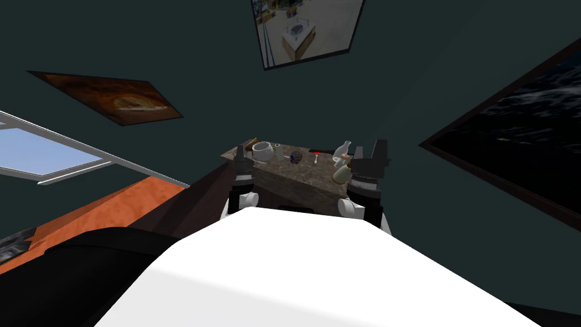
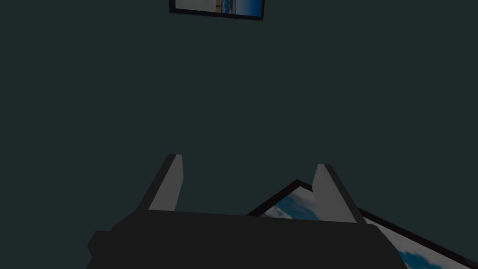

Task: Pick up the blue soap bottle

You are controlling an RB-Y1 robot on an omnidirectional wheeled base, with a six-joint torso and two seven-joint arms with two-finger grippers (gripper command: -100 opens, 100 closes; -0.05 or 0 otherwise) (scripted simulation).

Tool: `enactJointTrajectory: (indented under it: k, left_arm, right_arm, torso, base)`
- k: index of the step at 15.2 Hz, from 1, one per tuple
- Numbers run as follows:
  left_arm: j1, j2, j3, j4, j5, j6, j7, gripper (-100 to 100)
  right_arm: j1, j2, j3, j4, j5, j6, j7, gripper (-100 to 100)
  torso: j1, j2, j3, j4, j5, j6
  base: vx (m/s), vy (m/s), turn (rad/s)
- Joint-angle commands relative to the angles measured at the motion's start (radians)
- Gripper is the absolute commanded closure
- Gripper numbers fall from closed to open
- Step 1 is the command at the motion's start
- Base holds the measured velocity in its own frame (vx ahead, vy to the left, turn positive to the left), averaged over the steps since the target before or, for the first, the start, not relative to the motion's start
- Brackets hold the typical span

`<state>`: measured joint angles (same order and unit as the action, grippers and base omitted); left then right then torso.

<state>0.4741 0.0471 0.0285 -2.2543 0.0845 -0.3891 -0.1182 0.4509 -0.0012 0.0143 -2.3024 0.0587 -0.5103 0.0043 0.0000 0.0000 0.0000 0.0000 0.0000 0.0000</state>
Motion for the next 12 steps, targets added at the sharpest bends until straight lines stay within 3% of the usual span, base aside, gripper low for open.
enactJointTrajectory:
  k: [1, 9, 12]
  left_arm:
    - [0.000, 0.000, 0.000, 0.000, 0.000, 0.000, 0.000, 0]
    - [0.000, 0.000, 0.000, 0.000, 0.000, 0.000, 0.000, 0]
    - [0.000, 0.000, 0.000, 0.000, 0.000, 0.000, 0.000, 0]
  right_arm:
    - [0.004, -0.036, -0.004, 0.003, 0.003, 0.004, 0.002, -100]
    - [0.043, -0.196, -0.045, 0.036, 0.034, 0.047, 0.025, -100]
    - [0.053, -0.228, -0.055, 0.044, 0.042, 0.058, 0.031, -100]
  torso:
    - [0.000, 0.000, 0.000, 0.000, 0.000, 0.000]
    - [0.000, 0.001, 0.000, 0.000, 0.000, 0.000]
    - [0.000, 0.001, 0.000, 0.000, 0.000, 0.000]
  base:
    - [-0.001, 0.002, 0.013]
    - [-0.008, 0.009, 0.033]
    - [-0.008, 0.012, 0.040]
